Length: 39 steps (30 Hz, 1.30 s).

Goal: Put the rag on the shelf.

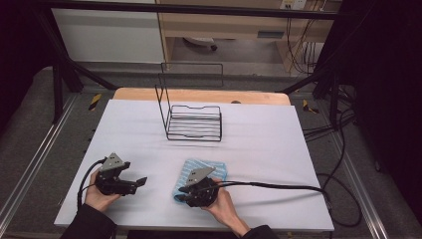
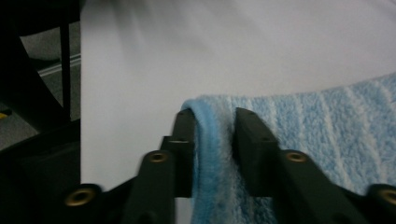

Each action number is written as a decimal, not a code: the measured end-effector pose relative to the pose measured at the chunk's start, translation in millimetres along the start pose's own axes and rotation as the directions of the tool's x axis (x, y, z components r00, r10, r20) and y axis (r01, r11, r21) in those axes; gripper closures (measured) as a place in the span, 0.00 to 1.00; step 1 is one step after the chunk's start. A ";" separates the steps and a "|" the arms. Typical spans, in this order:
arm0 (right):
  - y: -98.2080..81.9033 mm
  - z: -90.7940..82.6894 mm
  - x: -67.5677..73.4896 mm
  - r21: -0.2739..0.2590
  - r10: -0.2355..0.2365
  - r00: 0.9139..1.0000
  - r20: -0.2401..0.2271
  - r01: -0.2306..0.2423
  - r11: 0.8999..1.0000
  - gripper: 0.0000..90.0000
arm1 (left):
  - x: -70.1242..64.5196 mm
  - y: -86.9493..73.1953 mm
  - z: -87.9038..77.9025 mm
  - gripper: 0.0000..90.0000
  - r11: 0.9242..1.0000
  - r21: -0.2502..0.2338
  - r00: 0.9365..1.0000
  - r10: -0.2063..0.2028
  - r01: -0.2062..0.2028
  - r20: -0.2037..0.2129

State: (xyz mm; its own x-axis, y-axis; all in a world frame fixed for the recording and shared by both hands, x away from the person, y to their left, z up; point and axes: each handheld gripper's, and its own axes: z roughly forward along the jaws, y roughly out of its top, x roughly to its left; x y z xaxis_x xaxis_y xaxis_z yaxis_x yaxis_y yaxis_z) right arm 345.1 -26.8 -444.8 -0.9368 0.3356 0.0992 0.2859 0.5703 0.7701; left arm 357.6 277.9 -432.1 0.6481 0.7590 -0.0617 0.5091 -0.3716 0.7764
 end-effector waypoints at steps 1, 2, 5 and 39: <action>1.2 -3.2 0.6 -0.008 -0.003 1.000 0.007 0.003 1.000 0.65 | 0.0 0.0 0.0 0.12 1.000 0.000 1.000 0.000 0.000 0.000; 2.6 -7.5 0.5 -0.009 -0.004 1.000 0.012 0.004 1.000 0.60 | -4.2 2.9 -1.5 0.12 1.000 0.000 1.000 -0.007 0.007 0.004; 5.0 -26.0 -3.7 -0.044 0.013 0.999 0.053 -0.011 0.999 0.51 | -14.2 9.5 -3.4 0.14 1.000 -0.002 1.000 -0.011 0.011 0.013; -32.9 -76.9 -84.7 -0.102 0.256 0.908 0.332 -0.235 0.967 0.94 | -102.2 27.8 46.5 0.53 0.984 0.179 0.983 -0.040 0.008 0.178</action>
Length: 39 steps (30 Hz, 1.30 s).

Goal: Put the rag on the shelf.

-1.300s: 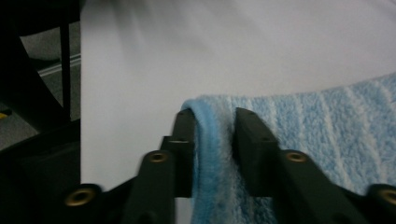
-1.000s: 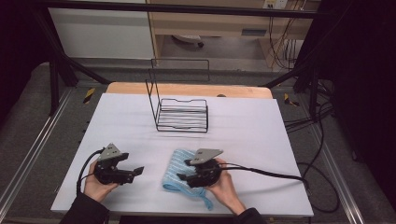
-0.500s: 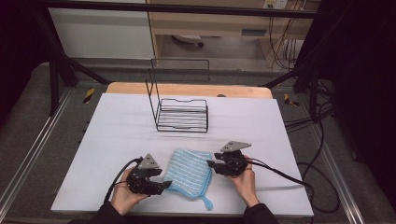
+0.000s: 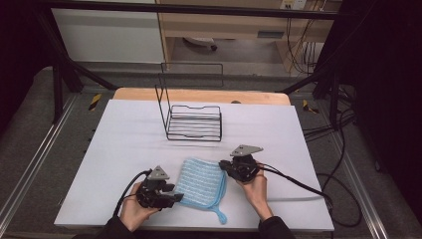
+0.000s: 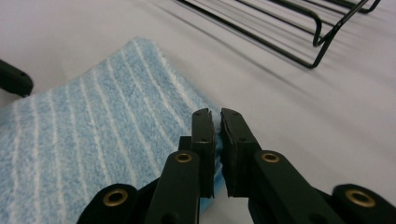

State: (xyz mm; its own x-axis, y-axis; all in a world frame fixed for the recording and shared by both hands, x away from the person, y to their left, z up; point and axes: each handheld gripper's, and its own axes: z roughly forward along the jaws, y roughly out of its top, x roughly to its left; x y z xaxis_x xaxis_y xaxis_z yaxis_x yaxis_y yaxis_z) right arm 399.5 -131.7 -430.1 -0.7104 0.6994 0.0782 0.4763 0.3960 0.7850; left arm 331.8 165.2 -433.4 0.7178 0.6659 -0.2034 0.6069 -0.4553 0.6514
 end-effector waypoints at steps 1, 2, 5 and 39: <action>1.0 4.4 -1.8 0.007 0.005 1.000 0.003 -0.005 1.000 0.94 | 0.1 0.0 0.7 0.53 1.000 0.004 1.000 -0.002 0.002 0.003; 0.6 9.1 -3.7 0.018 0.005 1.000 0.008 -0.005 1.000 0.94 | 0.0 -0.2 1.6 0.53 1.000 0.007 1.000 -0.001 0.001 0.003; -5.6 18.8 -7.1 0.041 -0.017 0.999 0.030 0.016 0.999 0.92 | -0.6 -0.9 3.5 0.53 1.000 0.012 1.000 0.001 -0.001 0.007; -2.8 11.9 -13.3 -0.040 0.082 0.996 -0.017 -0.083 0.996 0.43 | -1.6 0.6 -10.9 0.59 0.998 -0.058 0.999 0.014 -0.017 -0.040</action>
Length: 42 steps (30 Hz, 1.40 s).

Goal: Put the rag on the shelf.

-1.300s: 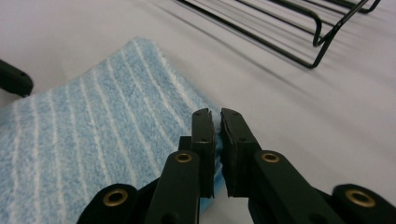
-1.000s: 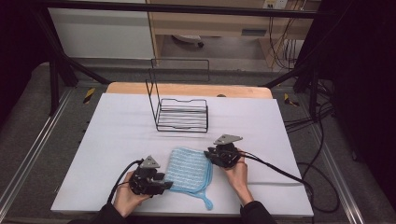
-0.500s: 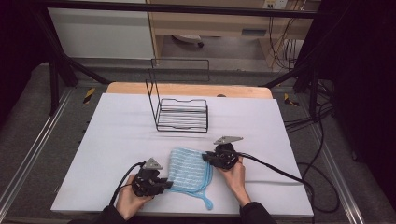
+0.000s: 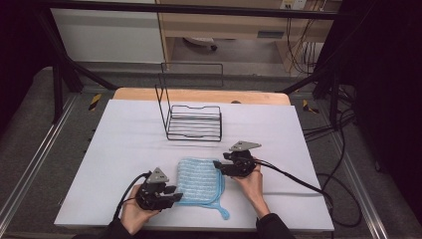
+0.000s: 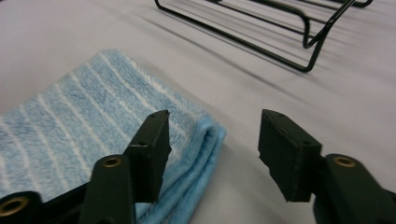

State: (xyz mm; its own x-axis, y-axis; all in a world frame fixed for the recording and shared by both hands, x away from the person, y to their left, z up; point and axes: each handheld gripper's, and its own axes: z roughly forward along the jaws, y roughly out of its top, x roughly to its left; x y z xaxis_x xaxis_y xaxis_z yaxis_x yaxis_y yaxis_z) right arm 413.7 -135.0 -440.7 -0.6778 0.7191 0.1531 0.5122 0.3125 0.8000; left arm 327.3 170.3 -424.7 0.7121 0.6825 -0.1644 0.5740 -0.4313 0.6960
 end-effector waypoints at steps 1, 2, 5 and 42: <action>0.2 -4.6 -0.5 -0.012 -0.004 1.000 0.002 0.004 1.000 0.38 | 4.4 2.1 -2.1 0.55 1.000 -0.013 1.000 -0.008 0.008 -0.006; 0.2 -9.0 -1.2 -0.025 -0.006 1.000 -0.003 0.006 1.000 0.32 | 4.4 2.1 -2.1 0.52 1.000 -0.013 1.000 -0.008 0.008 -0.006; -0.9 -19.2 -3.0 -0.039 0.018 0.999 -0.034 -0.020 0.999 0.23 | 18.7 10.2 -7.1 0.42 0.999 -0.051 1.000 -0.012 0.011 -0.021; -28.0 -33.4 3.3 0.022 -0.006 0.997 -0.081 0.008 1.000 0.03 | 52.8 56.8 63.8 0.66 0.992 0.038 0.990 -0.119 0.122 -0.076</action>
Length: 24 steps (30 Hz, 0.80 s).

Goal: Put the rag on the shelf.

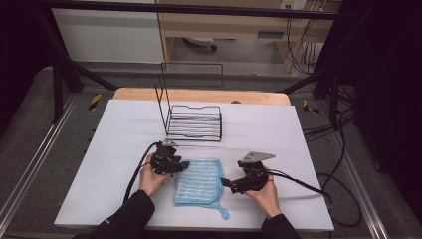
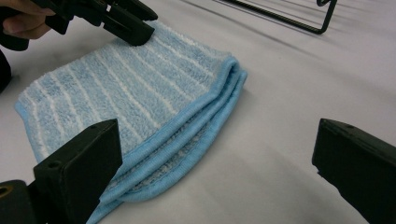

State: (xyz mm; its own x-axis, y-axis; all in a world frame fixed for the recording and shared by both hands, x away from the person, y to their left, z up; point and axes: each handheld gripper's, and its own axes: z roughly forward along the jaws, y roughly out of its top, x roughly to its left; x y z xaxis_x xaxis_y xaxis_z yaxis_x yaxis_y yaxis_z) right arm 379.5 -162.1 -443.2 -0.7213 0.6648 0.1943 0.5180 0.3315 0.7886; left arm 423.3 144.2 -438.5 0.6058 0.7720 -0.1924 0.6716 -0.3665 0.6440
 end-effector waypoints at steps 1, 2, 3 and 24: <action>-0.3 0.2 0.3 0.003 0.002 1.000 0.000 -0.002 1.000 0.03 | 0.4 -1.0 -0.7 0.66 1.000 0.002 1.000 -0.010 0.010 0.007; -0.6 0.6 0.3 0.005 0.000 1.000 0.000 0.000 1.000 0.03 | 1.1 -1.8 -2.0 0.67 1.000 0.007 1.000 -0.012 0.012 0.010; -1.1 1.1 0.8 0.007 0.006 1.000 0.001 -0.006 1.000 0.03 | 1.3 -2.3 -3.3 0.68 1.000 0.005 1.000 -0.022 0.022 0.014; 20.9 10.7 -4.8 -0.014 0.025 1.000 0.008 -0.025 1.000 0.03 | 2.4 -7.5 -0.8 0.83 1.000 0.011 0.999 -0.029 0.029 0.044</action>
State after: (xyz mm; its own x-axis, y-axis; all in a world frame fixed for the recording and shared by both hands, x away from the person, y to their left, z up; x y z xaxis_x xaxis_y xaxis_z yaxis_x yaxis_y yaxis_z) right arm 398.8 -151.2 -433.9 -0.7045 0.6781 0.2095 0.5295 0.3056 0.7914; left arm 419.4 149.2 -443.2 0.6038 0.7591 -0.2433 0.6935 -0.3498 0.6298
